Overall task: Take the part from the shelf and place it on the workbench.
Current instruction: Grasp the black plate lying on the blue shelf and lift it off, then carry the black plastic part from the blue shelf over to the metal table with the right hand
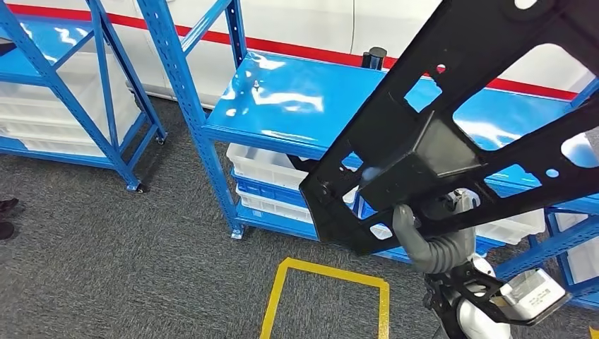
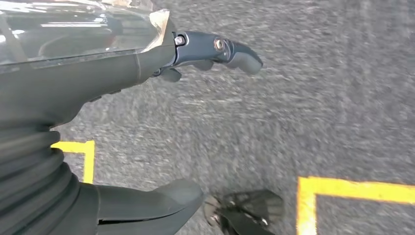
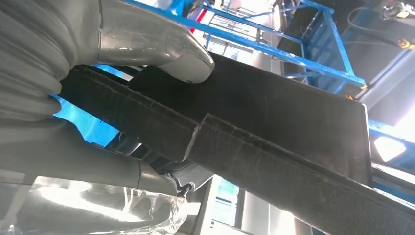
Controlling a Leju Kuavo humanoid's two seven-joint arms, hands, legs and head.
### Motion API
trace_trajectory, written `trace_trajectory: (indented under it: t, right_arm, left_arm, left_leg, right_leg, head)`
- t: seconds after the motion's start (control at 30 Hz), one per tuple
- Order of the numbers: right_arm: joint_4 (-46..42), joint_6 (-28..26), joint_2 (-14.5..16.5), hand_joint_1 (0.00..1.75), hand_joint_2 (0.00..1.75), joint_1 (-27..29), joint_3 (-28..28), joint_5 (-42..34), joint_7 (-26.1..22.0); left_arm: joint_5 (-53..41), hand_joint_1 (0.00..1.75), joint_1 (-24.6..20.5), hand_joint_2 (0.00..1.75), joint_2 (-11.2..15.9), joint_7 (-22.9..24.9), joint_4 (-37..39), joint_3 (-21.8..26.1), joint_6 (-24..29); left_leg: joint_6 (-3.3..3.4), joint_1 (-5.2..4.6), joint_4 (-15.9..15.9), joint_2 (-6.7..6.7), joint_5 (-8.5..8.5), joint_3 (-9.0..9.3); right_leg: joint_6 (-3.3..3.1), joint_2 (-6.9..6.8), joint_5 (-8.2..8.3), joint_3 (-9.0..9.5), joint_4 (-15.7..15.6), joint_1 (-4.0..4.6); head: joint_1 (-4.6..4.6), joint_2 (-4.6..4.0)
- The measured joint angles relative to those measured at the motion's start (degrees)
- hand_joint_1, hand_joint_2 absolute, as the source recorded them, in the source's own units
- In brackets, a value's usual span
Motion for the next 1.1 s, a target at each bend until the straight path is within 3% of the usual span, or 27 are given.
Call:
trace_trajectory:
  t: [0.07, 0.1, 0.13, 0.17, 0.23, 0.3, 0.33, 0.37, 0.43, 0.47, 0.57, 0.6, 0.63, 0.67, 0.7, 0.73, 0.77, 0.83, 0.9, 0.97, 1.03, 1.1]
  right_arm:
    - [0.1, 0.0, 0.0, 1.75, 1.75, 0.4, 0.0, 0.1, -0.1]
    - [0.2, 0.0, 0.0, 1.75, 1.75, 0.6, 0.0, 0.1, -0.1]
    - [0.3, 0.0, 0.0, 1.75, 1.75, 0.8, 0.0, 0.1, -0.1]
    - [0.4, 0.0, 0.0, 1.75, 1.75, 1.0, 0.1, 0.2, -0.1]
    - [0.5, 0.0, 0.0, 1.75, 1.75, 1.1, 0.1, 0.3, -0.1]
    - [0.5, -0.1, 0.0, 1.75, 1.75, 1.1, 0.1, 0.5, -0.1]
    - [0.5, -0.1, 0.0, 1.75, 1.75, 1.1, 0.1, 0.8, -0.1]
    - [0.6, -0.1, 0.0, 1.75, 1.75, 1.2, 0.1, 1.0, -0.1]
    - [0.7, -0.2, 0.0, 1.75, 1.75, 1.2, 0.2, 1.5, -0.1]
    - [0.7, -0.2, 0.1, 1.75, 1.75, 1.3, 0.2, 1.6, -0.1]
    - [0.9, -0.3, 0.1, 1.75, 1.75, 1.5, 0.3, 2.2, -0.1]
    - [1.0, -0.3, 0.1, 1.75, 1.75, 1.7, 0.3, 2.4, -0.1]
    - [1.1, -0.3, 0.1, 1.75, 1.75, 1.8, 0.3, 2.5, -0.2]
    - [1.2, -0.3, 0.0, 1.75, 1.75, 1.9, 0.4, 2.6, -0.2]
    - [1.3, -0.3, 0.0, 1.75, 1.75, 1.9, 0.4, 2.6, -0.3]
    - [1.4, -0.3, 0.0, 1.75, 1.75, 2.0, 0.4, 2.7, -0.3]
    - [1.4, -0.3, 0.0, 1.75, 1.75, 2.0, 0.4, 2.8, -0.3]
    - [1.4, -0.1, 0.0, 1.75, 1.75, 2.0, 0.4, 3.2, -0.4]
    - [1.5, 0.1, 0.0, 1.75, 1.75, 1.9, 0.5, 3.5, -0.5]
    - [1.8, 0.2, -0.1, 1.75, 1.75, 1.7, 0.6, 3.8, -0.6]
    - [2.1, 0.2, -0.5, 1.75, 1.75, 1.5, 0.8, 4.1, -0.5]
    - [2.4, 0.2, -0.9, 1.75, 1.75, 1.4, 0.9, 4.3, -0.5]
  left_arm:
    - [0.0, 0.0, 0.0, 1.75, 0.1, 0.0, 0.0, 0.0, 0.0]
    - [0.0, 0.0, 0.0, 1.75, 0.0, 0.0, 0.0, 0.0, 0.0]
    - [0.0, 0.0, 0.0, 1.75, 0.0, 0.0, 0.0, 0.0, 0.0]
    - [0.0, 0.0, 0.0, 1.75, 0.0, 0.0, 0.0, 0.0, -0.1]
    - [0.0, 0.0, 0.0, 1.75, 0.0, 0.0, 0.0, 0.0, -0.2]
    - [0.0, 0.0, -0.1, 1.75, 0.0, 0.0, 0.0, 0.0, -0.4]
    - [0.0, 0.0, -0.1, 1.75, -0.1, 0.0, 0.0, 0.0, -0.4]
    - [0.0, 0.0, 0.0, 1.75, -0.1, 0.0, 0.0, 0.0, -0.4]
    - [0.0, 0.0, 0.1, 1.75, 0.0, 0.0, 0.0, 0.0, -0.4]
    - [0.0, 0.0, 0.1, 1.75, 0.0, 0.0, 0.0, 0.0, -0.4]
    - [0.0, 0.0, 0.2, 1.75, 0.0, 0.0, 0.0, 0.0, -0.5]
    - [0.0, 0.0, 0.2, 1.75, 0.0, 0.0, 0.0, 0.0, -0.5]
    - [-0.1, 0.0, 0.1, 1.75, 0.0, 0.0, 0.0, 0.0, -0.5]
    - [-0.1, 0.0, 0.1, 1.75, 0.0, 0.0, 0.0, 0.0, -0.5]
    - [-0.1, 0.0, 0.1, 1.75, 0.0, 0.0, 0.0, 0.0, -0.5]
    - [-0.1, 0.0, 0.1, 1.75, 0.0, 0.0, 0.0, 0.0, -0.5]
    - [-0.1, 0.0, 0.0, 1.75, 0.0, 0.0, -0.1, 0.0, -0.5]
    - [0.0, 0.0, -0.2, 1.75, 0.0, 0.0, -0.1, 0.0, -0.5]
    - [0.0, 0.0, -0.2, 1.75, 0.0, 0.0, -0.1, 0.0, -0.5]
    - [0.0, 0.0, -0.1, 1.75, 0.0, -0.5, -0.1, 0.0, -0.5]
    - [-0.2, 0.0, 0.0, 1.75, 0.1, -1.1, -0.1, 0.0, -0.4]
    - [-0.4, 0.0, 0.0, 1.75, 0.1, -1.3, -0.1, 0.0, -0.3]
  left_leg:
    - [0.51, -0.29, 0.0, 0.13, 1.43, -1.66]
    - [0.59, -0.41, 0.1, 0.16, 2.2, -2.55]
    - [0.58, -0.5, 0.1, 0.19, 2.98, -3.48]
    - [0.52, -0.56, 0.2, 0.21, 3.75, -4.4]
    - [0.19, -0.6, 0.3, 0.19, 5.21, -6.11]
    - [-0.37, -0.74, 0.4, 0.1, 6.55, -7.15]
    - [-0.69, -0.78, 0.3, 0.08, 7.21, -7.35]
    - [-1.04, -0.79, 0.1, 0.07, 7.83, -7.44]
    - [-1.71, -0.53, 0.2, 0.01, 7.97, -7.71]
    - [-2.02, -0.39, 1.1, -0.05, 6.29, -8.11]
    - [-2.76, -0.08, 10.0, -0.16, -3.0, -9.87]
    - [-3.0, 0.02, 13.4, -0.17, -4.55, -10.14]
    - [-3.21, 0.15, 15.9, -0.15, -4.59, -9.92]
    - [-3.38, 0.34, 16.7, -0.15, -3.41, -8.96]
    - [-3.48, 0.54, 15.5, -0.14, -1.77, -7.08]
    - [-3.56, 0.76, 12.5, -0.15, -0.75, -4.35]
    - [-3.61, 0.8, 8.6, -0.21, -0.78, -1.33]
    - [-3.31, 0.55, 2.6, -0.42, -2.39, 2.52]
    - [-2.32, 0.03, 1.1, -0.55, -2.79, 2.39]
    - [-0.89, -0.16, 0.8, -0.53, -1.86, 1.17]
    - [0.25, -0.13, 0.5, -0.66, -0.6, -0.26]
    - [0.58, -0.25, 0.6, -1.05, 0.71, -1.86]
  right_leg:
    - [-0.74, 0.27, -4.91, -1.9, 7.1, 0.06]
    - [-0.64, 0.39, -6.13, -2.23, 10.3, 0.09]
    - [-0.2, 0.49, -6.11, -1.84, 12.0, 0.13]
    - [0.38, 0.54, -5.16, -0.5, 11.8, 0.13]
    - [1.12, 0.55, -3.03, 5.06, 5.6, 0.13]
    - [0.71, 0.6, -3.51, 11.07, -3.0, 0.49]
    - [0.28, 0.67, -4.13, 12.57, -5.6, 0.72]
    - [-0.12, 0.72, -4.39, 12.95, -6.8, 0.99]
    - [-1.0, 0.66, -3.49, 12.04, -6.7, 0.63]
    - [-1.6, 0.56, -2.81, 11.48, -6.7, 0.4]
    - [-2.7, 0.31, -0.61, 9.33, -6.7, 0.2]
    - [-2.65, 0.26, 0.1, 8.54, -6.6, 0.26]
    - [-2.52, 0.23, 0.78, 7.67, -6.4, 0.31]
    - [-2.31, 0.22, 1.4, 6.72, -6.1, 0.3]
    - [-2.02, 0.22, 1.9, 5.69, -5.7, 0.24]
    - [-1.7, 0.22, 2.27, 4.78, -5.2, 0.19]
    - [-1.35, 0.21, 2.55, 3.94, -4.6, 0.21]
    - [-0.47, 0.07, 3.2, 2.83, -3.8, 0.34]
    - [0.49, -0.1, 4.12, 2.17, -3.8, 0.28]
    - [0.79, -0.11, 3.42, 1.09, -2.9, 0.1]
    - [-0.01, 0.01, -0.71, -0.78, 1.6, 0.07]
    - [-0.67, 0.22, -4.88, -2.52, 8.6, 0.18]
  head:
    - [0.16, 0.0]
    - [0.19, 0.0]
    - [0.2, 0.0]
    - [0.19, 0.0]
    - [0.2, 0.0]
    - [0.19, 0.0]
    - [0.18, 0.0]
    - [0.14, 0.0]
    - [0.06, 0.0]
    - [-0.07, 0.0]
    - [-0.36, 0.0]
    - [-0.38, 0.0]
    - [-0.38, 0.0]
    - [-0.4, 0.0]
    - [-0.41, 0.0]
    - [-0.43, 0.0]
    - [-0.44, 0.0]
    - [-0.35, 0.0]
    - [-0.25, 0.0]
    - [-0.22, 0.0]
    - [-0.11, 0.0]
    - [0.0, 0.0]
